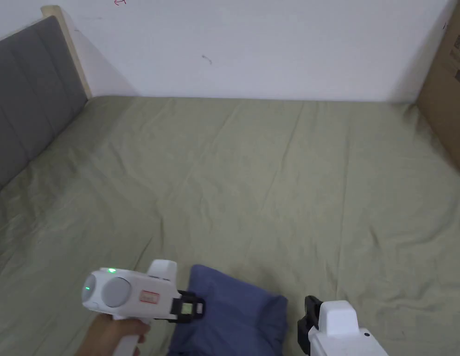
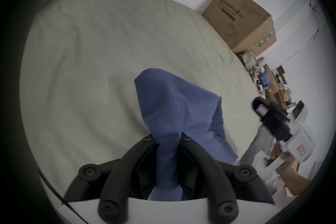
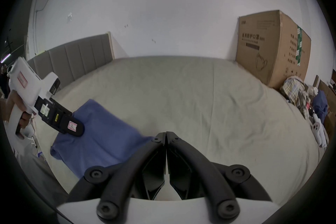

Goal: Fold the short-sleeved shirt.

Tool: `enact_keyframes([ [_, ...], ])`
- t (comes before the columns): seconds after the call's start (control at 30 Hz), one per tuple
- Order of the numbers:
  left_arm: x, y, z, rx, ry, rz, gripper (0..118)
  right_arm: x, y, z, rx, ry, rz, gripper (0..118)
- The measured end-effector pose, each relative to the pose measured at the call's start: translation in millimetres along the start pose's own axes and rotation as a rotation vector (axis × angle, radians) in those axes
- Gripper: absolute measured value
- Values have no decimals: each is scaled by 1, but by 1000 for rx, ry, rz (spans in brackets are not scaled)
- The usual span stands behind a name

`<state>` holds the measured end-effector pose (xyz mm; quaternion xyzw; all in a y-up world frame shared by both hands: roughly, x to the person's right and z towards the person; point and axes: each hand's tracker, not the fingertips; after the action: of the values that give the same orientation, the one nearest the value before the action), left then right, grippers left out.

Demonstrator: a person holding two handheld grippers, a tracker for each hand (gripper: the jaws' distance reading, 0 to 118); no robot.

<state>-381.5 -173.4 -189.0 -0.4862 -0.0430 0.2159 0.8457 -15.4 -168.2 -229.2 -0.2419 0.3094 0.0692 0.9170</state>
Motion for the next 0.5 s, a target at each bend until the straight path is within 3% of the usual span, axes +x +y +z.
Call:
enact_keyframes([
  [0.37,-179,27,143,35,329,126,16,-15,48,-5,99,-6,-3,0],
  [0.5,-230,25,166,25,395,189,16,-16,57,-13,112,-25,-7,0],
])
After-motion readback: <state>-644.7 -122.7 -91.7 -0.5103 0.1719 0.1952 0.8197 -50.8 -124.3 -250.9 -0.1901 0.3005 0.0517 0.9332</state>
